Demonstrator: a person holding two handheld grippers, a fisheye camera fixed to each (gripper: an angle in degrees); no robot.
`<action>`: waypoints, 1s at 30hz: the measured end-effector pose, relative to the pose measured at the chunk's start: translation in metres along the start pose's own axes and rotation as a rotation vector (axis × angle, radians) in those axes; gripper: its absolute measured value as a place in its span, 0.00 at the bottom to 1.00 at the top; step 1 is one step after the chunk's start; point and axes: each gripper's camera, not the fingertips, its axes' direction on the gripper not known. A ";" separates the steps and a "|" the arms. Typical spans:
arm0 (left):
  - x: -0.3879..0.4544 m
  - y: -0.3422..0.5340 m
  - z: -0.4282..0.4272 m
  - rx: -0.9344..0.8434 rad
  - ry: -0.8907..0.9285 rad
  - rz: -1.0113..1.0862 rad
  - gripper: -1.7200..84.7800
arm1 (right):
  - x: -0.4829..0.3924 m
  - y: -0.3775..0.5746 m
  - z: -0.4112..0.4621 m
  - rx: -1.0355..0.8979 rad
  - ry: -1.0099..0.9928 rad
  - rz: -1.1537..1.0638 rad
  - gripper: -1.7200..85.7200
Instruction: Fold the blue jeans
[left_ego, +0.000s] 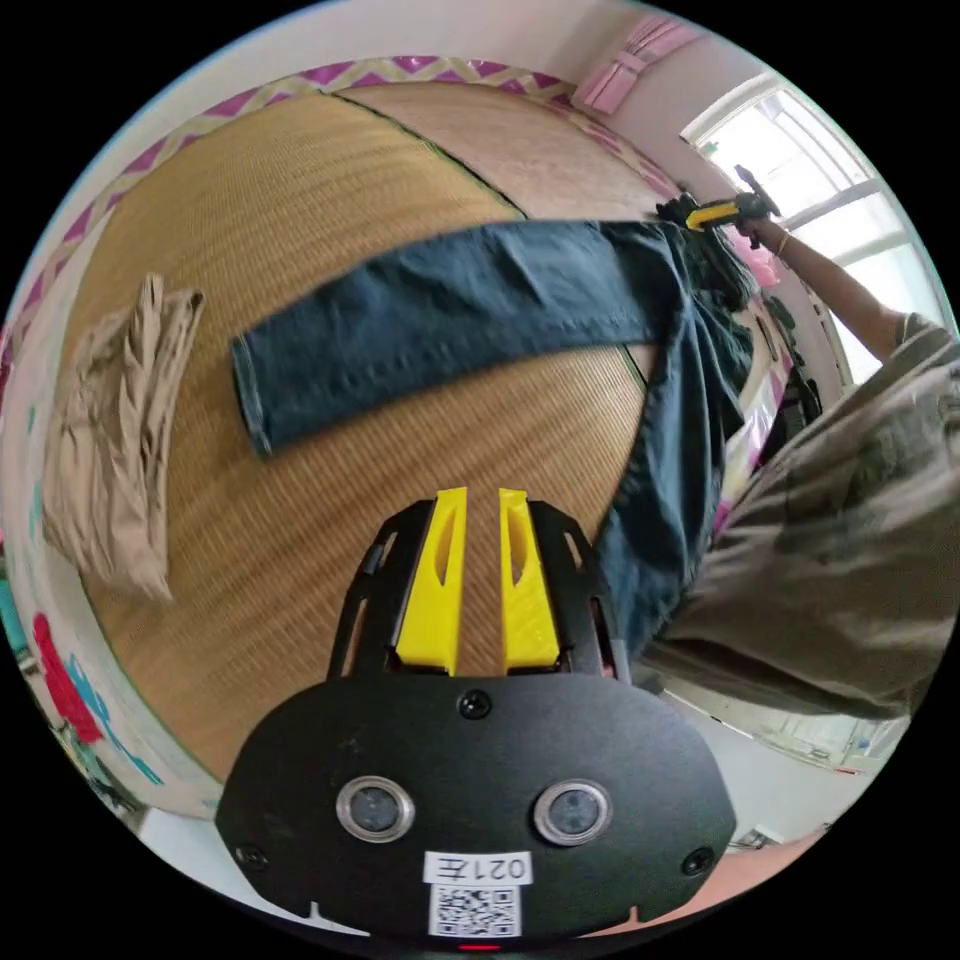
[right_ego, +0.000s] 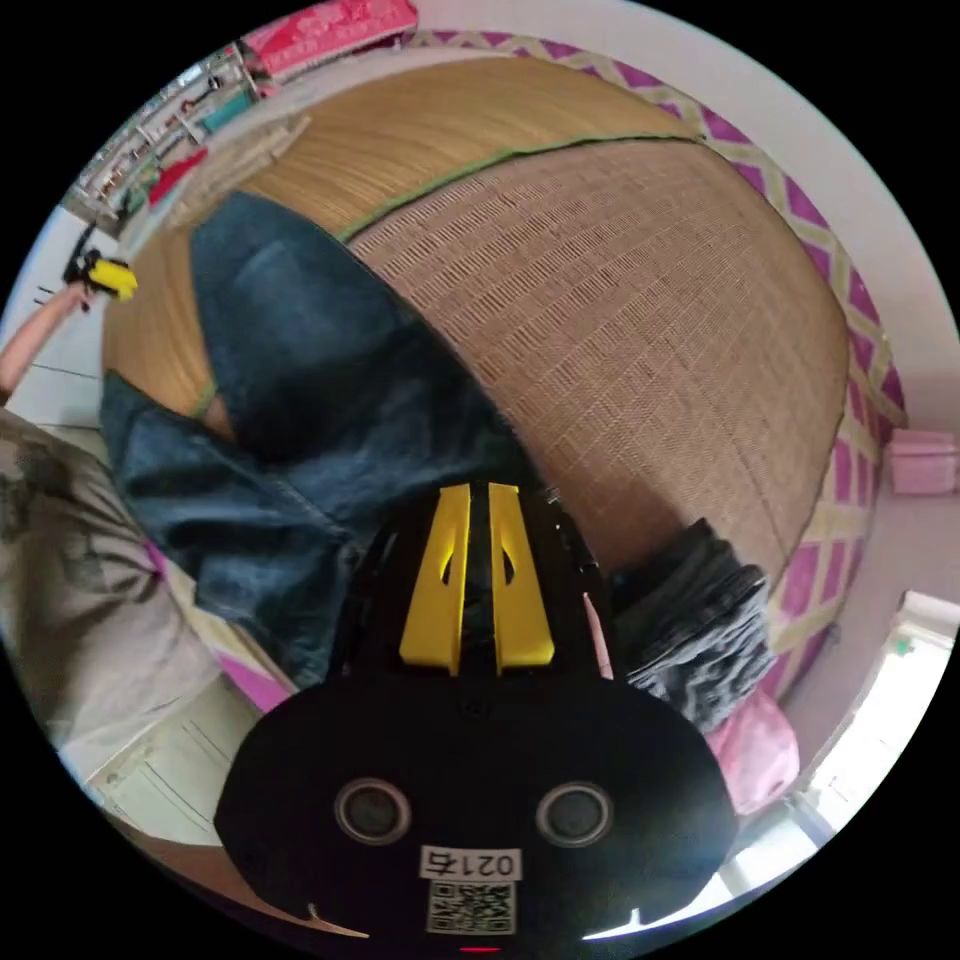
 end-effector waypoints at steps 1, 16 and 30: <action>0.021 0.030 0.014 -0.042 -0.006 -0.015 0.10 | -0.008 0.010 -0.001 0.001 -0.017 -0.016 0.08; 0.084 0.118 0.100 -0.230 -0.163 0.005 0.03 | -0.130 0.167 0.047 0.116 -0.310 -0.018 0.09; -0.064 0.074 0.081 -0.322 -0.068 -0.071 0.02 | -0.192 0.229 0.186 -0.121 -0.055 0.004 0.11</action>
